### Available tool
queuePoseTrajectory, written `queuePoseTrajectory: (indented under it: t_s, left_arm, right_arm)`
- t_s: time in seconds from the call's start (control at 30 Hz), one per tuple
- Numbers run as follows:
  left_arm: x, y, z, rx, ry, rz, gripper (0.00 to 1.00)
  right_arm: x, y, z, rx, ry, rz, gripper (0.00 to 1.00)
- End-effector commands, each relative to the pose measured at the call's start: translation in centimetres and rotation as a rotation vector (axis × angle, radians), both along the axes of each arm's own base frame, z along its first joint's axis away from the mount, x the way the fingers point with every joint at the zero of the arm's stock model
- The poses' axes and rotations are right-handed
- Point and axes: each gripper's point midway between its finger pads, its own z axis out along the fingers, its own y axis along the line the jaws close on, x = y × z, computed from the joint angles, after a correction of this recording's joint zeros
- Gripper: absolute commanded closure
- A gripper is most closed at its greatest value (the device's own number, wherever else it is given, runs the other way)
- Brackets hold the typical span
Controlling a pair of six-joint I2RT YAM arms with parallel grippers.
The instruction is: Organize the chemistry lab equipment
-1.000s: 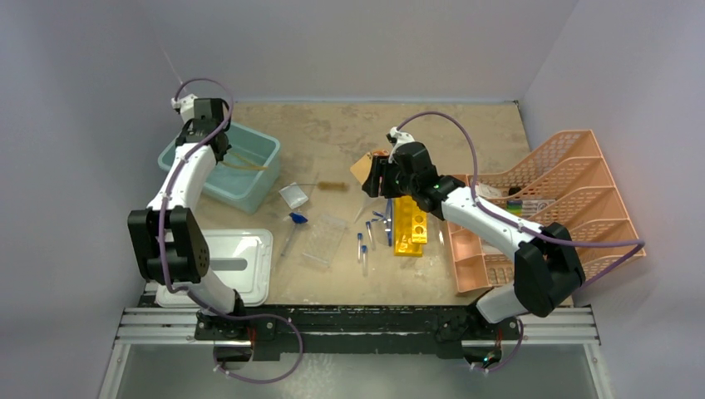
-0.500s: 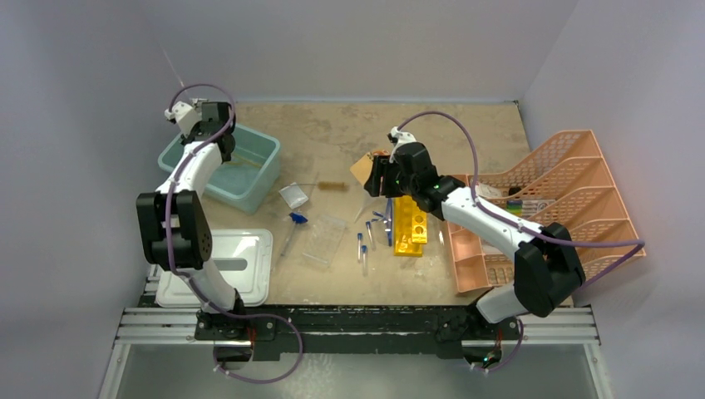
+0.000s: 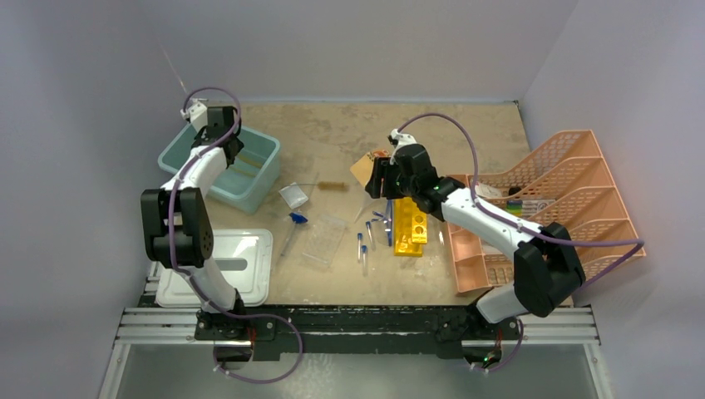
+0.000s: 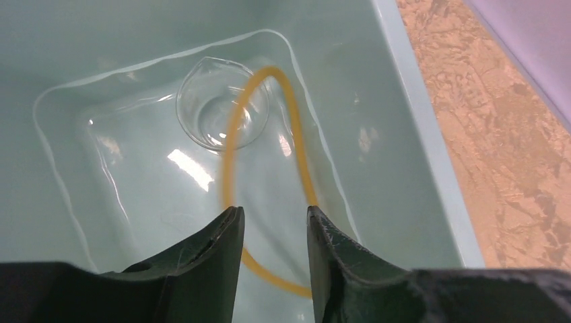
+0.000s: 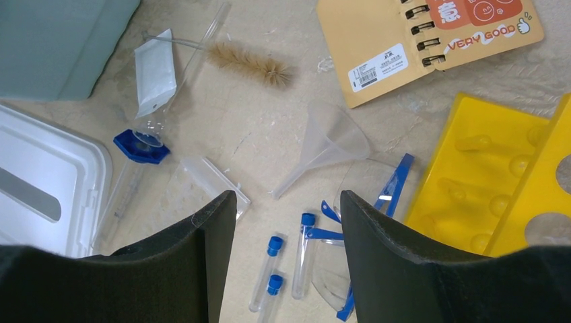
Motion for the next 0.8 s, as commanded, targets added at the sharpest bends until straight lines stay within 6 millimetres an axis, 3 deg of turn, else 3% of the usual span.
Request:
queuePoseTrajectory:
  t_s: [0.0, 0.23, 0.37, 0.47, 0.6, 0.67, 0.77]
  left_arm:
    - [0.5, 0.3, 3.6, 0.029, -0.06, -0.004, 0.58]
    - [-1.7, 1.0, 7.4, 0.083, -0.048, 0.004, 0.51]
    - [-3.0, -0.2, 10.5, 0.073, -0.063, -0.082, 0.48]
    - [-4.1, -3.5, 12.2, 0.056, -0.064, -0.223, 0.46]
    - [-6.4, -11.1, 13.2, 0.077, -0.036, -0.461, 0.45]
    - [-7.9, -14.3, 12.6, 0.072, -0.017, -0.567, 0.45]
    - [-10.5, -17.2, 11.1, 0.083, 0.032, -0.689, 0.44]
  right_arm:
    - [0.6, -0.4, 1.8, 0.015, -0.064, -0.017, 0.39]
    - [0.5, -0.3, 2.0, 0.017, -0.068, -0.006, 0.39]
    - [0.5, 0.0, 2.2, 0.022, -0.074, 0.012, 0.39]
    - [0.5, 0.2, 2.4, 0.024, -0.08, 0.023, 0.38]
    - [0.4, 0.6, 2.2, 0.036, -0.069, 0.045, 0.38]
    - [0.4, 0.6, 2.1, 0.035, -0.065, 0.044, 0.38]
    - [0.3, 0.7, 1.9, 0.036, -0.061, 0.046, 0.38]
